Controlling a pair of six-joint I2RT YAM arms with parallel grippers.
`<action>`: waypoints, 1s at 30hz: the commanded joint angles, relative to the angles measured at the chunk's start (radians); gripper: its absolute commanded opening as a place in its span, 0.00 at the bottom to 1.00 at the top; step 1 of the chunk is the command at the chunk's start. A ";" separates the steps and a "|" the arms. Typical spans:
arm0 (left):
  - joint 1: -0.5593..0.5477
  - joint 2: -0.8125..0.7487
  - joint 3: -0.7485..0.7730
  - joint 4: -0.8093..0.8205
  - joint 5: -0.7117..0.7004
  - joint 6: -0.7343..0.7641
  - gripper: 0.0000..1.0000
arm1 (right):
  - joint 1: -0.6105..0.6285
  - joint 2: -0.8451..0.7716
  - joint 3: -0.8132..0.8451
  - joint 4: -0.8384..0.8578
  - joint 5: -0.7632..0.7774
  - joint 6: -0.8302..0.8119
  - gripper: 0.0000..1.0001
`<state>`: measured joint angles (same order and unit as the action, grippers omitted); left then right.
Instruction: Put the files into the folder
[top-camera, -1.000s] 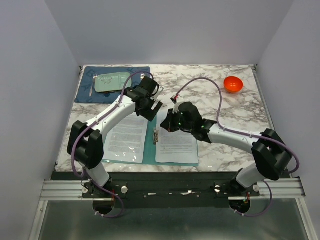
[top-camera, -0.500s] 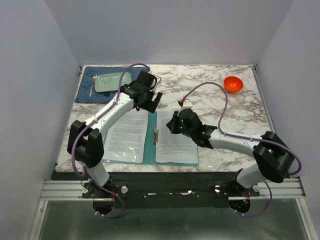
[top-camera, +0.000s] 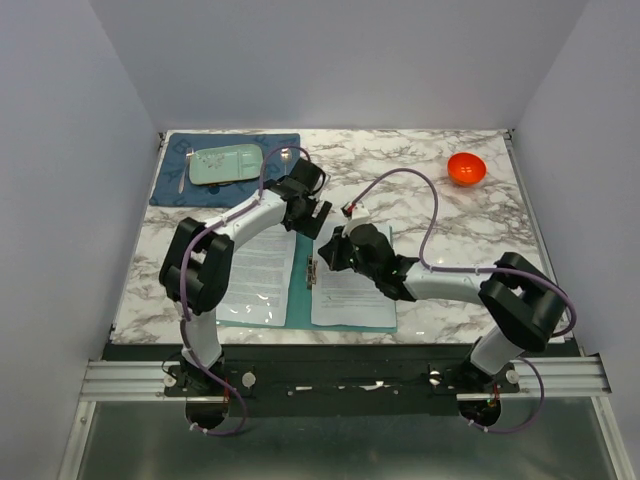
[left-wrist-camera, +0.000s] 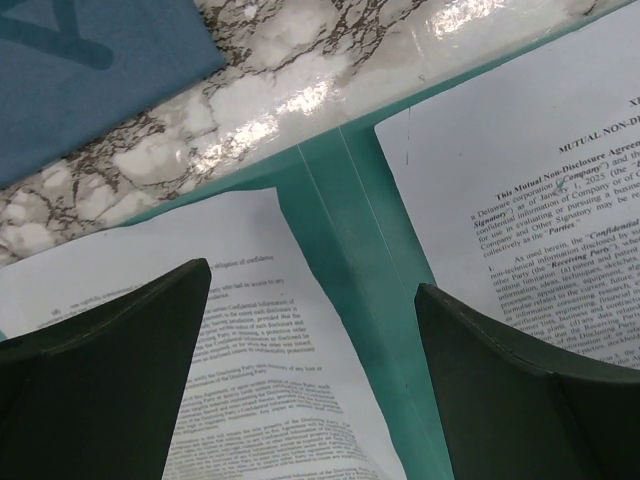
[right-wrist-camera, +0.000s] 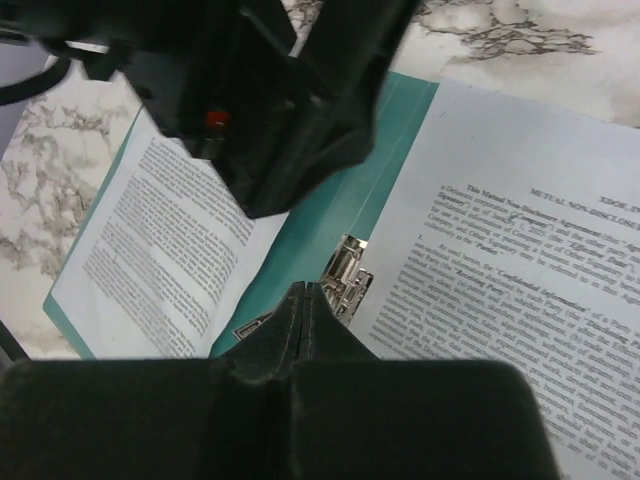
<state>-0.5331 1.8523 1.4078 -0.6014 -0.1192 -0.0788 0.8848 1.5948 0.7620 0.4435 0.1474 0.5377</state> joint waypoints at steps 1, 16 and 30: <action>-0.018 0.053 0.033 0.040 -0.007 -0.029 0.98 | 0.029 0.046 0.054 0.060 -0.008 -0.048 0.01; -0.024 0.116 0.042 0.031 0.049 -0.047 0.98 | 0.080 0.209 0.125 0.142 0.053 -0.047 0.01; -0.024 0.137 0.025 0.055 0.095 -0.035 0.99 | 0.080 0.266 0.145 0.156 0.058 -0.027 0.01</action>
<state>-0.5522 1.9553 1.4376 -0.5632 -0.0330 -0.1188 0.9558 1.8351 0.8799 0.5537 0.1692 0.5053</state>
